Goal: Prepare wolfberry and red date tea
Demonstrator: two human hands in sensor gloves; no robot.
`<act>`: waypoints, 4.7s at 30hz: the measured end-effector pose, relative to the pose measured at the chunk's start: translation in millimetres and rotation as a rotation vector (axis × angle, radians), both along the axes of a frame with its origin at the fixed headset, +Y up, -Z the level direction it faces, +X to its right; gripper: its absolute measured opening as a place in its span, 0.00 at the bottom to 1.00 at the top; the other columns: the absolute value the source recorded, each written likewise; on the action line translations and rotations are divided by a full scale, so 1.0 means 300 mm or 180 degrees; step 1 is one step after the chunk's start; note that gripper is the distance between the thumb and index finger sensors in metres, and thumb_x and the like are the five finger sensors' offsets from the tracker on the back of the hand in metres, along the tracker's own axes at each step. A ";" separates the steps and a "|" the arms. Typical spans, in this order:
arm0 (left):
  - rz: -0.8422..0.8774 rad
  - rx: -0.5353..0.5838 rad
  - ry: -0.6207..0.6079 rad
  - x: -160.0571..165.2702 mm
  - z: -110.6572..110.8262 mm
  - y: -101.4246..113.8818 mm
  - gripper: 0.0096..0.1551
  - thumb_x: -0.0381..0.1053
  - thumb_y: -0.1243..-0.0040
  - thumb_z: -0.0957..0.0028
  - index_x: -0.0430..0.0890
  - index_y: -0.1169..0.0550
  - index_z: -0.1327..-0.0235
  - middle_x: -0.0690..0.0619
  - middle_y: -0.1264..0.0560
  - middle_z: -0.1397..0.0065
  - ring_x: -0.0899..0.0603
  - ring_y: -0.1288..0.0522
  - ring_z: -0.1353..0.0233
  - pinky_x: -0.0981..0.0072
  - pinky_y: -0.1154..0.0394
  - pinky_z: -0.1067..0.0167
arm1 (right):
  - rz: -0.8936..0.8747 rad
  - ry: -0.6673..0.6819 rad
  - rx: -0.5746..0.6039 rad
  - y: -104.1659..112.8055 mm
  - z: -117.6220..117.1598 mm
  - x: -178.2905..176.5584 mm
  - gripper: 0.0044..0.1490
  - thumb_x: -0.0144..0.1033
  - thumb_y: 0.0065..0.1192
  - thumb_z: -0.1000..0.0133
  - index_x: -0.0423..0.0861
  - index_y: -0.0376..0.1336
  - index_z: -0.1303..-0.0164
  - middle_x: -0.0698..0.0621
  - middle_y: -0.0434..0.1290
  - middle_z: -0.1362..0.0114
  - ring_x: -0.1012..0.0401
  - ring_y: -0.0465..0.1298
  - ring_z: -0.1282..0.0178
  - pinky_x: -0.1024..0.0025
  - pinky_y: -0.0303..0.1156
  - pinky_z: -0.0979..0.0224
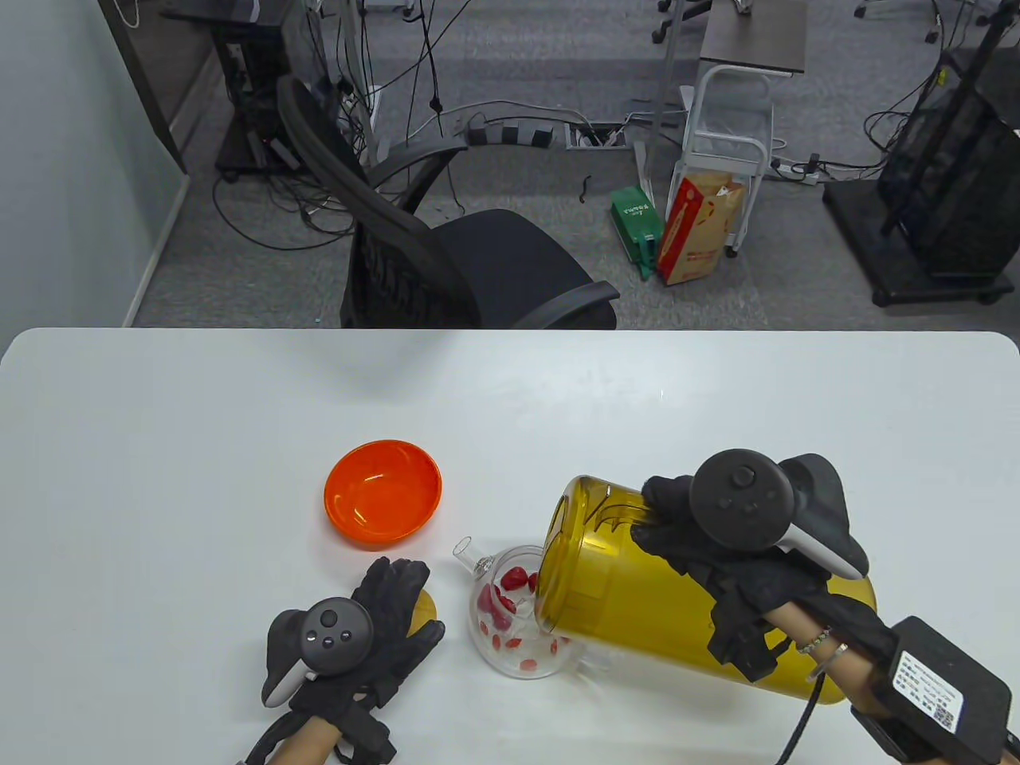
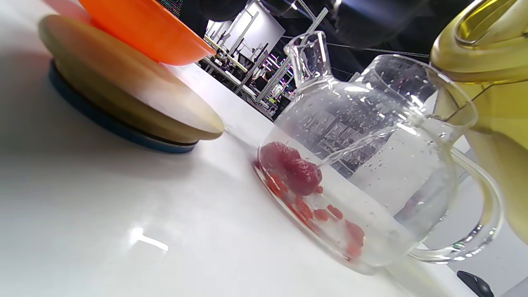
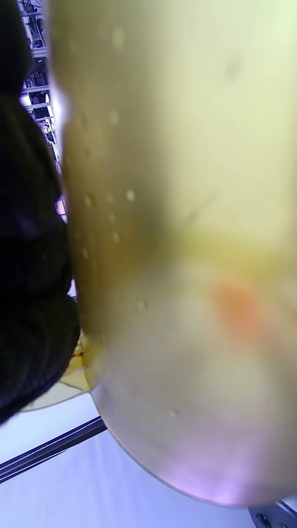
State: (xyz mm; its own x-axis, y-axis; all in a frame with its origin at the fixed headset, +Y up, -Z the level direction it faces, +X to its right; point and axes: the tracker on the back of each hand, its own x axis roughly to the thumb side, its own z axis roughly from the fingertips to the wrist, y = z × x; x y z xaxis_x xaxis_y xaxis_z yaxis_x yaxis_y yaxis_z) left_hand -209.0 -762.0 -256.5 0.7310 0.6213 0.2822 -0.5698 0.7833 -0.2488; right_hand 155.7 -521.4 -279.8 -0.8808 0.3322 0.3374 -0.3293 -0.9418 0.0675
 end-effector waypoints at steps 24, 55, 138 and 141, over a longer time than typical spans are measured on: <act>-0.0017 0.0013 -0.0015 -0.001 0.000 0.000 0.44 0.63 0.48 0.36 0.42 0.47 0.18 0.35 0.47 0.13 0.28 0.56 0.15 0.34 0.53 0.27 | 0.0045 0.0005 0.0000 0.003 0.001 -0.010 0.22 0.46 0.72 0.42 0.40 0.73 0.52 0.45 0.78 0.61 0.56 0.78 0.73 0.53 0.77 0.63; -0.0031 -0.0005 -0.0039 0.002 0.001 -0.004 0.44 0.63 0.48 0.37 0.42 0.47 0.18 0.35 0.47 0.13 0.28 0.55 0.15 0.33 0.53 0.27 | 0.0096 0.0006 -0.0014 0.009 0.005 -0.018 0.22 0.45 0.71 0.42 0.39 0.73 0.52 0.44 0.78 0.61 0.56 0.78 0.73 0.53 0.77 0.63; -0.0033 -0.0007 -0.0047 0.002 0.000 -0.006 0.44 0.63 0.48 0.37 0.42 0.48 0.18 0.35 0.47 0.13 0.28 0.55 0.15 0.34 0.53 0.27 | 0.0200 -0.0012 -0.0047 0.019 0.009 -0.032 0.22 0.45 0.71 0.41 0.39 0.72 0.51 0.44 0.78 0.60 0.55 0.78 0.72 0.52 0.77 0.62; -0.0030 -0.0011 -0.0047 0.001 0.000 -0.006 0.44 0.63 0.48 0.36 0.42 0.47 0.18 0.35 0.47 0.13 0.28 0.55 0.15 0.34 0.53 0.27 | 0.0205 -0.0008 -0.0047 0.019 0.009 -0.032 0.22 0.45 0.71 0.41 0.39 0.72 0.51 0.44 0.78 0.60 0.55 0.78 0.72 0.52 0.77 0.62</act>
